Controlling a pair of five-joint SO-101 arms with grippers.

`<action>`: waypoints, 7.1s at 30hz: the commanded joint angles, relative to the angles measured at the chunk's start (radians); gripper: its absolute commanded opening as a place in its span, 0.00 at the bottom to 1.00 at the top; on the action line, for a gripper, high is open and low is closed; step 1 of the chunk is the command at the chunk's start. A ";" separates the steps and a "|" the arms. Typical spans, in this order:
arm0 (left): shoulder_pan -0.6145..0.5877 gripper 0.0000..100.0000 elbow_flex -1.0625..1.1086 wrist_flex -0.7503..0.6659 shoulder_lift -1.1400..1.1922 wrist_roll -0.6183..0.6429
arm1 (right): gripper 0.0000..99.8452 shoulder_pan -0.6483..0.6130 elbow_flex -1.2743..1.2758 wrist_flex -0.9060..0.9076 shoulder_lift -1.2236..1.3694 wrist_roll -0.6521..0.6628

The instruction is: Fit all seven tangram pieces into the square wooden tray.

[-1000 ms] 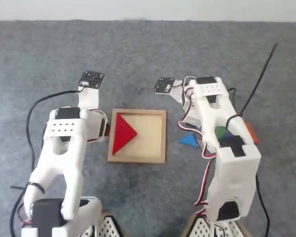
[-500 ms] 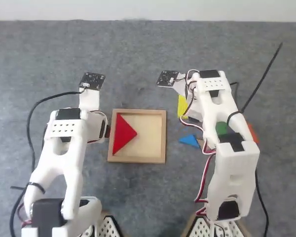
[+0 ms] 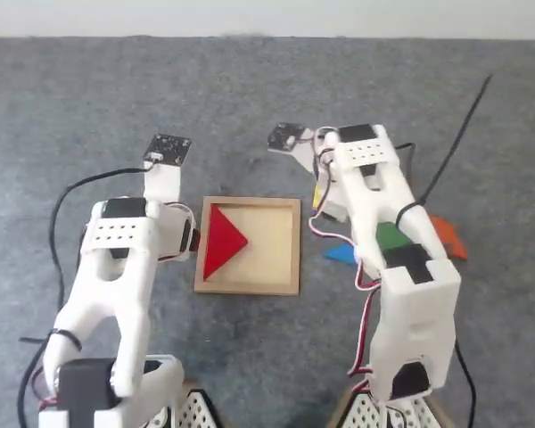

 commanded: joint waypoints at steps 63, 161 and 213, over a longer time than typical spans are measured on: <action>-0.034 0.16 0.028 -0.084 -0.026 0.026 | 0.35 0.042 -0.339 0.163 0.295 -0.376; -0.011 0.16 0.047 -0.100 -0.031 0.025 | 0.23 0.099 0.095 0.099 -0.133 0.081; -0.068 0.16 0.039 -0.103 -0.034 0.084 | 0.23 -0.417 0.068 0.061 -0.133 -0.012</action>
